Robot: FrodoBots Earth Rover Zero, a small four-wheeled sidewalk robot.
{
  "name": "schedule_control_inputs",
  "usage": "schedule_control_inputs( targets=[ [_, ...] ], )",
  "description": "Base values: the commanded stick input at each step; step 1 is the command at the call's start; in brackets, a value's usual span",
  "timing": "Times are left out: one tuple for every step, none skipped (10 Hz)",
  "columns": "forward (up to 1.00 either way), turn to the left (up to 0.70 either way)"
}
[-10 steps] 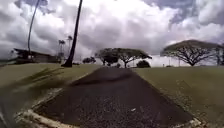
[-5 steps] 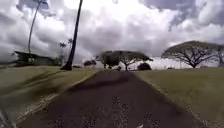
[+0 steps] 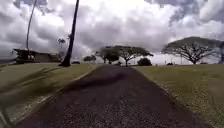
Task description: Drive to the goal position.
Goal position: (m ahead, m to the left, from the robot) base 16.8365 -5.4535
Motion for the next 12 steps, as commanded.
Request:
schedule_control_inputs(
  targets=[
    [0.7,0.0],
    [0.7,0.0],
    [0.7,-0.02],
    [0.7,-0.24],
    [0.7,-0.32],
    [0.7,-0.15],
    [0.7,-0.02],
    [0.7,0.0],
    [0.7,0.0],
    [0.7,0.0],
    [0.7,0.0],
    [0.7,0.0]
  ],
)
